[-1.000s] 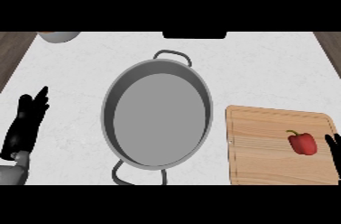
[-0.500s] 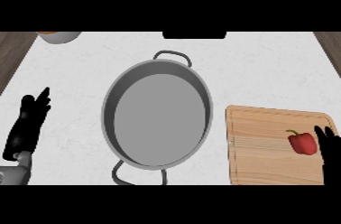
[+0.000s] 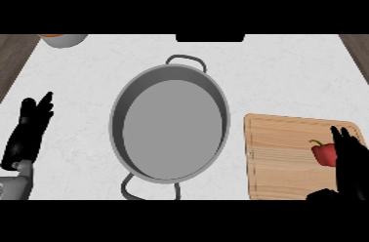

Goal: Pick the bell pepper from the cutting board and place it in the pot

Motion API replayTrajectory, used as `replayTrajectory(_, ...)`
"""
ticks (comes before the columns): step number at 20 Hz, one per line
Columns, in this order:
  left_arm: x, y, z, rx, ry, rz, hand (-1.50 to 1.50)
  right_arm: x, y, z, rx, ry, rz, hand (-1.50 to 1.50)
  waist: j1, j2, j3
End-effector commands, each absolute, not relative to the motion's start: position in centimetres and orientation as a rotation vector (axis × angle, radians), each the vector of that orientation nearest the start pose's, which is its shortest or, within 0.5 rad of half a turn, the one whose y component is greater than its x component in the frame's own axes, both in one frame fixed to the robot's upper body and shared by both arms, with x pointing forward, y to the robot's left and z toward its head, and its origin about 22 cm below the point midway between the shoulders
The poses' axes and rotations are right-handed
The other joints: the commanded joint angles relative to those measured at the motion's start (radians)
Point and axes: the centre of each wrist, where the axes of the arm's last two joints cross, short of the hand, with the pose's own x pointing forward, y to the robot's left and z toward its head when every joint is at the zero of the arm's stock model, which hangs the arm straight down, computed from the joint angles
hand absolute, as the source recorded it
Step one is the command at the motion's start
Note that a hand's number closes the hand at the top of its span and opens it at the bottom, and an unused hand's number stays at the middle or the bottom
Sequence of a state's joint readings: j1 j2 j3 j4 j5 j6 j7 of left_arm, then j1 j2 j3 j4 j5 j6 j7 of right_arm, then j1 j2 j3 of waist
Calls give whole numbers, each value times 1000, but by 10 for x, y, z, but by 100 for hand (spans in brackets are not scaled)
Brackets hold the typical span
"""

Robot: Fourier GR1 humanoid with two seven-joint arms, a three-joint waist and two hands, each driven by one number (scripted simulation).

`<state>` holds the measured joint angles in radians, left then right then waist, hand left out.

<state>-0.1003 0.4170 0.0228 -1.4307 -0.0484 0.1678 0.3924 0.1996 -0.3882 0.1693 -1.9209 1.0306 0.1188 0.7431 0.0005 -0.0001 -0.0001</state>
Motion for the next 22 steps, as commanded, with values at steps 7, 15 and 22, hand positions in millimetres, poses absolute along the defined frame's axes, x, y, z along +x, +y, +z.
replayTrajectory(7,265,334,33,523,-1153,-110,0,238,-273,43,-1253,-835,773,-150,5,0,0)
replayTrajectory(15,254,329,17,520,-1161,-110,0,215,-284,24,-1229,-723,773,-150,-1,0,0)
replayTrajectory(22,258,330,30,521,-1149,-102,0,227,-297,0,-1208,-718,784,-150,1,0,0)
